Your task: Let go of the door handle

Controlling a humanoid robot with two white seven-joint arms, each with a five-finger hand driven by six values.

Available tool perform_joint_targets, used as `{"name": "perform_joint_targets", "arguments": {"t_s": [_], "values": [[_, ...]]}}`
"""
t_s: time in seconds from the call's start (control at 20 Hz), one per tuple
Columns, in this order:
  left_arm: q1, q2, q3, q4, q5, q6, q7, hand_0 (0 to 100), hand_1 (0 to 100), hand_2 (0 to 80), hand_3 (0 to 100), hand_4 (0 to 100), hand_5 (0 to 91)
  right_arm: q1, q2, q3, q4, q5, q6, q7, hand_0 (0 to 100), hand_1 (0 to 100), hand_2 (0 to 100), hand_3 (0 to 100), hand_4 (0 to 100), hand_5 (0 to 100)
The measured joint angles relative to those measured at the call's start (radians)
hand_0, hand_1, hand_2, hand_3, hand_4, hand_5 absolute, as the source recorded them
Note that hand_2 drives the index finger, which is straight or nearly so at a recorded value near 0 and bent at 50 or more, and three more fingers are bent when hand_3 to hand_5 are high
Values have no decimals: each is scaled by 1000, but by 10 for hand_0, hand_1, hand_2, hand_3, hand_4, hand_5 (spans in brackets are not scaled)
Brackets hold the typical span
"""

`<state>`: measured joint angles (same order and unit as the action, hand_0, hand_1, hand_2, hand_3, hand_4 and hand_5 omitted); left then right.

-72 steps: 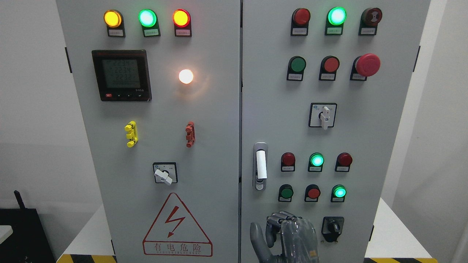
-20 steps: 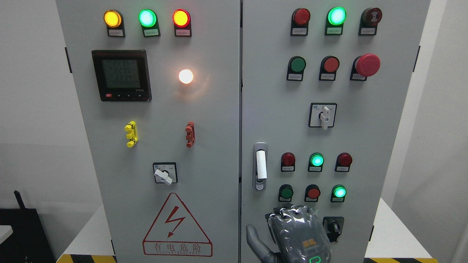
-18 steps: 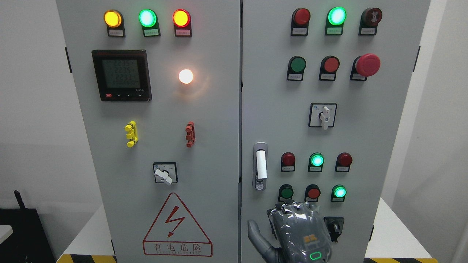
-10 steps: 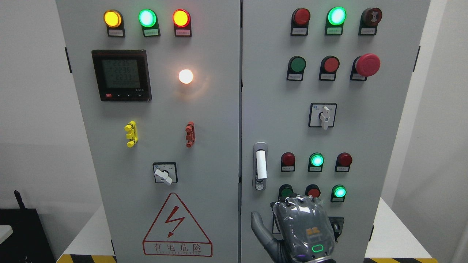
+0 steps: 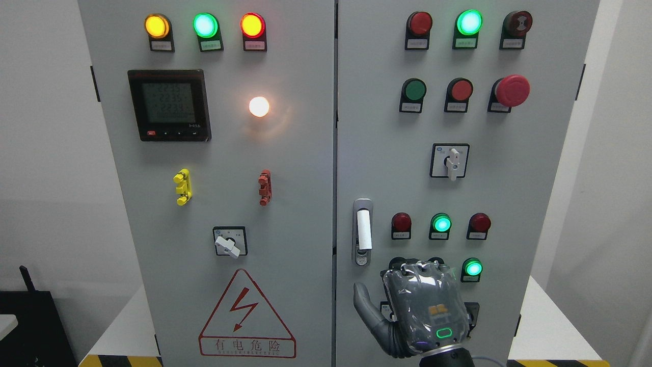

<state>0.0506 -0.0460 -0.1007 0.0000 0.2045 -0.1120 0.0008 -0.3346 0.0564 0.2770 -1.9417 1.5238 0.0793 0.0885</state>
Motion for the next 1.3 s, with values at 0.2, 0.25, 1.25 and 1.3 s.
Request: {"name": "perform_joint_targets", "arguments": {"t_s": [0.2,0.25,1.25,1.3], "values": [[0,0,0,0,0,0,0,120,389,0,0,0,0,-14,2,-4,18,4,18,9,512,0,1000,1000,928,921],[0,0,0,0,0,0,0,120,389,0,0,0,0,-18,2,-6,22,6,22,10,512,0,1000,1000,928,921],[0,0,0,0,0,0,0,120,389,0,0,0,0,-46,46,-14,57,55,60,10,507,0,999,1000,927,915],[0,0,0,0,0,0,0,120,389,0,0,0,0,-47,48,-15,58,56,60,10,507,0,999,1000,927,916]]}}
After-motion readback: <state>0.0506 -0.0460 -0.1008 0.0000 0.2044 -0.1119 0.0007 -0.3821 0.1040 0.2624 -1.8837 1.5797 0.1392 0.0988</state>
